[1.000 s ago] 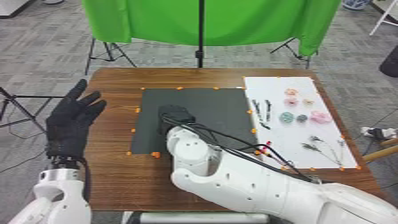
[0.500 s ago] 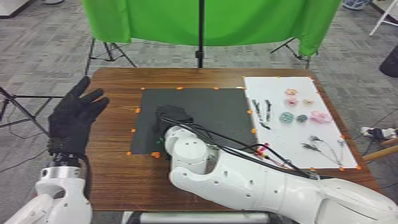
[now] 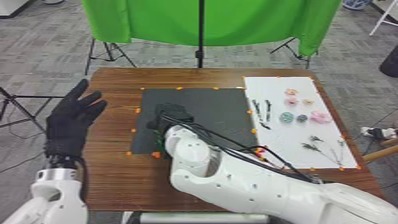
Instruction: Arrange flowers
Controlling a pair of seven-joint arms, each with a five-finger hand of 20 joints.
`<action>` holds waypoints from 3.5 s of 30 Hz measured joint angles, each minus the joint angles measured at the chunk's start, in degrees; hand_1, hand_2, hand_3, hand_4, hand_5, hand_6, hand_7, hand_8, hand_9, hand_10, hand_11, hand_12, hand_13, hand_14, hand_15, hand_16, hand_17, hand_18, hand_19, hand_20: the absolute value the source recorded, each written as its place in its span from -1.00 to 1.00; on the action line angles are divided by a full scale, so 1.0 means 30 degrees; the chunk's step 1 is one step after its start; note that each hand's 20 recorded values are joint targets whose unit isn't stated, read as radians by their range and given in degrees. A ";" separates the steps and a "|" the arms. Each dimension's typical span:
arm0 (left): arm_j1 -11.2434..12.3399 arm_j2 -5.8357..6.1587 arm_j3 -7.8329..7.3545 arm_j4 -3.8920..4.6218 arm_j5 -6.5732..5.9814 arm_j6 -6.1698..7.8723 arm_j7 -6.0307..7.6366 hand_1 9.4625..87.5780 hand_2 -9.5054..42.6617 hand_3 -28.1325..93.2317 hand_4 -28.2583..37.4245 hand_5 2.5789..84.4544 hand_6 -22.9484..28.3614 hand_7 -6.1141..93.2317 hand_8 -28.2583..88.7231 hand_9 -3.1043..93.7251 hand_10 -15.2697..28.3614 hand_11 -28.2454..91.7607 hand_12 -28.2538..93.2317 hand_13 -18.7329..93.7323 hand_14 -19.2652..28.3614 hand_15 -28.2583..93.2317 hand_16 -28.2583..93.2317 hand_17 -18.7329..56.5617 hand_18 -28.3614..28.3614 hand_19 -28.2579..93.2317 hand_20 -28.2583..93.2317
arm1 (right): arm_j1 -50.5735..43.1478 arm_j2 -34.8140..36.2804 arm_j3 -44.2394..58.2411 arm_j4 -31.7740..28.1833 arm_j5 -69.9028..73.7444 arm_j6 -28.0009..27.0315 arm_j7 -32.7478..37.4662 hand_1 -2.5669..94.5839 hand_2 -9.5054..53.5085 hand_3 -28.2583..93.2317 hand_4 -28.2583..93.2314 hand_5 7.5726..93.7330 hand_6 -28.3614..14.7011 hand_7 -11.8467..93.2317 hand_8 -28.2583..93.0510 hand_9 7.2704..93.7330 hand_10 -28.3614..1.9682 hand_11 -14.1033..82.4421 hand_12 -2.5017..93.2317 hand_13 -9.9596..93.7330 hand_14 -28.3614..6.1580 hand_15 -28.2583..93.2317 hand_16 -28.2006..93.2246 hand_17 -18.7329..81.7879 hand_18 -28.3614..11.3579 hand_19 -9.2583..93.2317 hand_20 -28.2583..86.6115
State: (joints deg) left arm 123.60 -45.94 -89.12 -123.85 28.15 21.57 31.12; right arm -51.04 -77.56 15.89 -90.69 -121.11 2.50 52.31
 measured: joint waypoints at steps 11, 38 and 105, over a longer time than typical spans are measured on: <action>0.2540 -0.0776 -0.0593 -0.0376 -0.0083 0.0140 0.0507 -0.66 -0.41 0.85 -0.95 -0.17 0.21 -0.68 -0.66 -0.20 0.64 -0.08 -0.35 -0.24 0.98 0.46 -0.72 -0.72 0.97 0.41 -0.44 | -0.0687 0.2203 0.0867 -0.3001 0.0362 0.0086 0.0089 -0.47 -0.25 0.61 -0.96 0.90 0.16 -0.49 -0.73 0.94 -0.07 0.34 -0.42 0.79 0.00 0.78 -0.13 0.31 -0.93 1.00 0.41; 0.3220 -0.1712 -0.0323 -0.0543 -0.0070 0.0331 0.0769 -0.66 -0.41 0.84 -0.96 -0.18 0.21 -0.68 -0.66 -0.20 0.64 -0.07 -0.35 -0.24 0.99 0.47 -0.72 -0.72 0.96 0.41 -0.44 | -0.2474 0.5602 0.1214 -0.5138 0.1291 -0.1172 -0.1746 -0.50 -0.29 0.67 -0.91 0.59 0.10 -0.51 -0.72 0.69 -0.25 0.29 -0.47 0.60 -0.14 0.78 -0.18 0.09 -0.92 1.00 0.22; 0.3326 -0.1899 -0.0486 -0.0465 0.0010 0.0267 0.1447 -0.66 -0.41 0.84 -0.96 -0.17 0.22 -0.68 -0.66 -0.20 0.65 -0.07 -0.35 -0.24 0.99 0.47 -0.72 -0.71 0.97 0.42 -0.44 | -2.1871 1.4954 2.3396 -1.0160 -0.1044 0.0067 0.3493 -0.37 -0.79 0.76 -0.95 0.17 0.08 -0.46 -0.74 0.19 -0.44 0.18 -0.58 0.27 -0.28 0.73 -0.31 -0.22 -0.83 0.80 -0.07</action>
State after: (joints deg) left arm 133.58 -51.64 -90.58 -125.24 28.18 22.37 35.46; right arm -116.65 -32.69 86.07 -121.17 -124.25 2.70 62.79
